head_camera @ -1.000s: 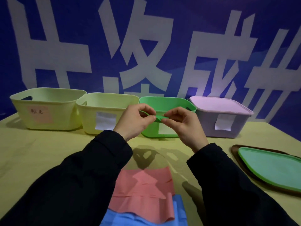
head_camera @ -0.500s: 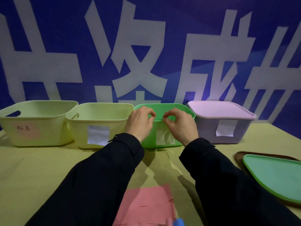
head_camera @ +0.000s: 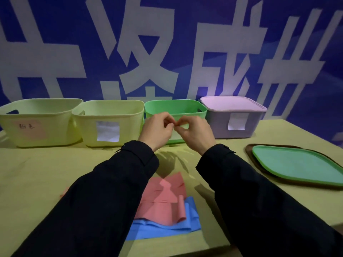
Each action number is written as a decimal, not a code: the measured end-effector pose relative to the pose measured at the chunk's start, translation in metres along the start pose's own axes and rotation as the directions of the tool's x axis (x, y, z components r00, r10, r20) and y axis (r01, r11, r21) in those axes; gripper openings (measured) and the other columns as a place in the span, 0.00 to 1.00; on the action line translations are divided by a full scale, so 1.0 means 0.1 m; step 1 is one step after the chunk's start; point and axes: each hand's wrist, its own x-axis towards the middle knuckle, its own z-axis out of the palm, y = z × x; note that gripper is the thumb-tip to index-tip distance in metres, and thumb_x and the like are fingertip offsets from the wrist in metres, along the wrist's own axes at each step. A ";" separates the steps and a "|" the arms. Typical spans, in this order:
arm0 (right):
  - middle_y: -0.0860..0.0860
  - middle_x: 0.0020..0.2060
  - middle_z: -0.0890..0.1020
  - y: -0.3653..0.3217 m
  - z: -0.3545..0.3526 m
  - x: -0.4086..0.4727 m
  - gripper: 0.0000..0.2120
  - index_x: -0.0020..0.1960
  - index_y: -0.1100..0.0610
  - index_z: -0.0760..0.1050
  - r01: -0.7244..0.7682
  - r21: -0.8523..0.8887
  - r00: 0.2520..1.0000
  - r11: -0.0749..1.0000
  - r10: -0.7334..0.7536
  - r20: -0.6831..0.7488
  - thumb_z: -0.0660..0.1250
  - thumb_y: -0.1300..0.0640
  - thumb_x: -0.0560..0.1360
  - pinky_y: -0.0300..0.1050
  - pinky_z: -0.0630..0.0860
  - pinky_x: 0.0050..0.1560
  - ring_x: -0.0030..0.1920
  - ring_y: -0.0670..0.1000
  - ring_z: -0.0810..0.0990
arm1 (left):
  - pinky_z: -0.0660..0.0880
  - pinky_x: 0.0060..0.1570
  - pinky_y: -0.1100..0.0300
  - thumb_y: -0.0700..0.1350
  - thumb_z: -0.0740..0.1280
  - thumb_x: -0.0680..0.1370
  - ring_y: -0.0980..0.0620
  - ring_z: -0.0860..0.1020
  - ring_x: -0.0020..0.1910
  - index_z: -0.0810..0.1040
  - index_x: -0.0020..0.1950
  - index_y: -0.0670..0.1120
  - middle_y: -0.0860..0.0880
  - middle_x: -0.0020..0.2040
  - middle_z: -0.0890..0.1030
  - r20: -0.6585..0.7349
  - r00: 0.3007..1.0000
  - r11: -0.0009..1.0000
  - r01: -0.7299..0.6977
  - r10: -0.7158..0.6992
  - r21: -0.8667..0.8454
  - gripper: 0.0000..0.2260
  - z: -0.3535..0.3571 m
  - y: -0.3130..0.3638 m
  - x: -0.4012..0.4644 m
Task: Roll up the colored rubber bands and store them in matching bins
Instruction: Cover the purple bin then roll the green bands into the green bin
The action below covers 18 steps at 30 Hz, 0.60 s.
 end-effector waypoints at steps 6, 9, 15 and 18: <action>0.48 0.47 0.86 0.26 -0.25 -0.39 0.06 0.48 0.49 0.83 -0.108 -0.057 0.991 0.993 0.112 0.074 0.69 0.50 0.74 0.49 0.78 0.49 0.51 0.55 0.83 | 0.77 0.52 0.55 0.43 0.68 0.79 0.49 0.81 0.50 0.83 0.49 0.48 0.50 0.47 0.85 0.108 0.994 1.000 -0.005 0.004 0.001 0.04 0.37 0.20 -0.21; 0.51 0.47 0.86 0.49 -0.48 -0.59 0.07 0.48 0.49 0.83 -0.170 -0.146 0.977 0.975 0.187 0.106 0.67 0.51 0.74 0.49 0.78 0.48 0.52 0.58 0.83 | 0.76 0.53 0.56 0.44 0.69 0.79 0.49 0.81 0.51 0.82 0.50 0.50 0.50 0.48 0.84 0.204 0.978 0.999 -0.033 0.035 -0.010 0.03 0.66 0.40 -0.34; 0.57 0.56 0.80 1.12 -0.98 -1.03 0.15 0.59 0.55 0.76 -0.363 -0.507 0.888 0.782 0.455 0.066 0.63 0.50 0.76 0.53 0.76 0.54 0.57 0.61 0.77 | 0.76 0.55 0.55 0.47 0.68 0.80 0.50 0.80 0.52 0.83 0.56 0.47 0.51 0.53 0.83 0.375 0.919 0.992 -0.127 0.124 -0.018 0.08 1.16 0.78 -0.62; 0.55 0.54 0.80 1.34 -1.09 -1.21 0.14 0.61 0.53 0.74 -0.372 -0.554 0.878 0.745 0.476 0.052 0.61 0.57 0.76 0.54 0.79 0.54 0.54 0.60 0.78 | 0.76 0.56 0.55 0.47 0.68 0.80 0.50 0.80 0.52 0.83 0.57 0.47 0.51 0.54 0.83 0.402 0.902 0.986 -0.166 0.159 -0.018 0.09 1.27 0.89 -0.69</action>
